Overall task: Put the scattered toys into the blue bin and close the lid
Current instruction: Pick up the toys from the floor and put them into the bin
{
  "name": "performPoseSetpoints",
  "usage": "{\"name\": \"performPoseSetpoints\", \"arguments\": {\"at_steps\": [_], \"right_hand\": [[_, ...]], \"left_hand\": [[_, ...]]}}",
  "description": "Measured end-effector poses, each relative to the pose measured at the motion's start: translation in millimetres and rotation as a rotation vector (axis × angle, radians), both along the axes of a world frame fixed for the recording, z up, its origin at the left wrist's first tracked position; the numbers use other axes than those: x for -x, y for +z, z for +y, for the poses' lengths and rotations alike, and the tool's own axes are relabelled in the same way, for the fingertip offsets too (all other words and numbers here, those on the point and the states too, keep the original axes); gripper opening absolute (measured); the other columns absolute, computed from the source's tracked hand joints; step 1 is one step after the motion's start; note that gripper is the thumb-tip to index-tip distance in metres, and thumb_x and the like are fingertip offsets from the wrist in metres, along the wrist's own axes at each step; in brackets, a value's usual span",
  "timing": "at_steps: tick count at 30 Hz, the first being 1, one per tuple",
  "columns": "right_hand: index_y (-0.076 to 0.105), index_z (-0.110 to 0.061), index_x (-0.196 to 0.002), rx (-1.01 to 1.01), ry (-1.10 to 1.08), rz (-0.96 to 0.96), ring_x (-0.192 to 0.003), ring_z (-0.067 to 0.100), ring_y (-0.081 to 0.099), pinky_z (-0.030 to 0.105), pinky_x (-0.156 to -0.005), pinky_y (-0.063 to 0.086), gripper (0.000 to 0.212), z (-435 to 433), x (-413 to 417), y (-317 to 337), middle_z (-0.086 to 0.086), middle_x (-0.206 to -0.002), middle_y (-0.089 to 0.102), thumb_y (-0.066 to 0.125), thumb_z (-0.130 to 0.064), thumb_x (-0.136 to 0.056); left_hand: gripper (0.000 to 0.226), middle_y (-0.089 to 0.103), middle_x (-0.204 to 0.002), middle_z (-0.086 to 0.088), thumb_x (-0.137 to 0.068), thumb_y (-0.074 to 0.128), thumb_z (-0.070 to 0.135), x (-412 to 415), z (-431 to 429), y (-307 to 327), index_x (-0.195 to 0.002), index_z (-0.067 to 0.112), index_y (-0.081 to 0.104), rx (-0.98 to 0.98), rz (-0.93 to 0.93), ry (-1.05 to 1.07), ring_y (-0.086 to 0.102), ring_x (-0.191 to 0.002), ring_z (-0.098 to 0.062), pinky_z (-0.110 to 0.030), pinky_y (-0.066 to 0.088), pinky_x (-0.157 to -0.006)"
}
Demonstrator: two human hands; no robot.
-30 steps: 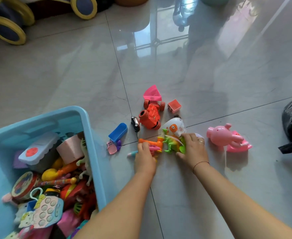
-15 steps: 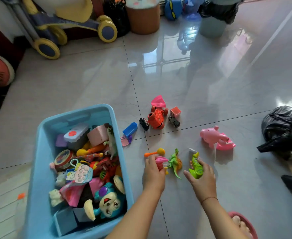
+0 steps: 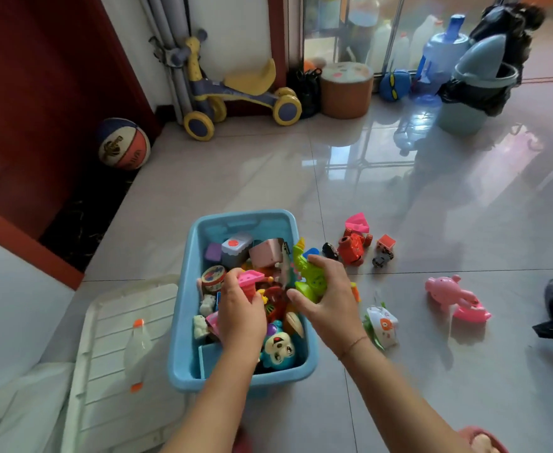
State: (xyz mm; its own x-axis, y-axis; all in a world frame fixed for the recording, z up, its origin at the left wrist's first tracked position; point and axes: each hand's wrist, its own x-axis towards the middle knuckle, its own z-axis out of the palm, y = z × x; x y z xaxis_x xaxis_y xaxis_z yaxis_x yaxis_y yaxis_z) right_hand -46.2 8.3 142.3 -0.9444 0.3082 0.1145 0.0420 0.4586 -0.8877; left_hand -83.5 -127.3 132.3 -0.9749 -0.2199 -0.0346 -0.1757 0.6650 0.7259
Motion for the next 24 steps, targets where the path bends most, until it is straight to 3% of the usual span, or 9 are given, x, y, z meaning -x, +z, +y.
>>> {"name": "performPoseSetpoints", "arguments": {"at_steps": [3, 7, 12, 16, 19, 21, 24], "right_hand": [[0.043, -0.029, -0.129, -0.126, 0.145, -0.138, -0.119, 0.010, 0.042, 0.026, -0.102, 0.040, 0.061, -32.7, 3.1, -24.0, -0.009, -0.129, 0.042, 0.072, -0.034, -0.075], [0.041, -0.037, -0.129, -0.343, 0.391, -0.320, -0.122, 0.019, 0.043, 0.038, -0.099, 0.042, 0.056, -59.6, -11.0, -59.2, -0.014, -0.135, 0.040, 0.058, -0.050, -0.078], [0.049, -0.024, -0.128, -0.248, 0.262, -0.206, -0.124, 0.016, 0.043, 0.025, -0.106, 0.035, 0.050, -45.4, -20.1, -63.1, -0.006, -0.137, 0.043, 0.059, -0.022, -0.078], [0.056, -0.018, -0.118, -0.201, -0.017, -0.180, -0.115, 0.009, 0.047, 0.016, -0.100, 0.034, 0.034, -2.5, -21.3, -72.2, -0.003, -0.124, 0.052, 0.060, -0.015, -0.084], [0.056, -0.013, -0.117, -0.187, -0.231, -0.272, -0.113, 0.017, 0.049, 0.019, -0.095, 0.033, 0.038, 44.1, -24.0, -93.9, 0.003, -0.119, 0.054, 0.065, -0.015, -0.080], [0.054, -0.012, -0.120, -0.180, -0.323, -0.374, -0.116, 0.025, 0.047, 0.029, -0.099, 0.035, 0.046, 75.6, -28.3, -116.3, 0.008, -0.120, 0.052, 0.070, -0.019, -0.077], [0.047, -0.015, -0.129, -0.151, -0.381, -0.529, -0.119, 0.027, 0.043, 0.036, -0.103, 0.034, 0.065, 114.8, -36.1, -148.1, 0.011, -0.127, 0.047, 0.076, -0.026, -0.072]], "left_hand": [[0.053, 0.046, -0.140, -0.007, -0.088, 0.058, 0.013, 2.8, -37.0, -16.1, -0.135, 0.025, 0.038, 0.155, -0.205, 0.028, 0.048, -0.122, -0.029, -0.043, 0.047, -0.096], [0.040, 0.041, -0.135, -0.009, -0.088, 0.053, 0.021, -2.4, -62.4, -35.9, -0.127, 0.024, 0.051, 0.298, -0.480, -0.016, 0.040, -0.122, -0.030, -0.042, 0.039, -0.100], [0.043, 0.040, -0.140, -0.008, -0.087, 0.053, 0.022, -3.4, -54.1, -38.8, -0.130, 0.018, 0.050, 0.250, -0.293, 0.053, 0.039, -0.126, -0.028, -0.043, 0.035, -0.104], [0.039, 0.042, -0.141, -0.007, -0.089, 0.054, 0.018, 0.3, -23.6, -35.7, -0.127, 0.014, 0.051, 0.224, -0.139, -0.021, 0.040, -0.127, -0.026, -0.042, 0.035, -0.105], [0.035, 0.044, -0.138, -0.005, -0.089, 0.051, 0.017, -3.2, 19.5, -39.3, -0.124, 0.014, 0.053, 0.198, -0.013, -0.200, 0.040, -0.128, -0.023, -0.038, 0.033, -0.108], [0.037, 0.044, -0.138, -0.005, -0.088, 0.051, 0.014, -9.8, 56.9, -45.0, -0.125, 0.014, 0.054, 0.170, 0.037, -0.383, 0.039, -0.129, -0.022, -0.035, 0.032, -0.110], [0.039, 0.035, -0.143, 0.000, -0.089, 0.050, 0.014, -17.8, 113.0, -65.5, -0.128, 0.018, 0.049, 0.137, -0.069, -0.602, 0.035, -0.131, -0.019, -0.031, 0.032, -0.108]]}}
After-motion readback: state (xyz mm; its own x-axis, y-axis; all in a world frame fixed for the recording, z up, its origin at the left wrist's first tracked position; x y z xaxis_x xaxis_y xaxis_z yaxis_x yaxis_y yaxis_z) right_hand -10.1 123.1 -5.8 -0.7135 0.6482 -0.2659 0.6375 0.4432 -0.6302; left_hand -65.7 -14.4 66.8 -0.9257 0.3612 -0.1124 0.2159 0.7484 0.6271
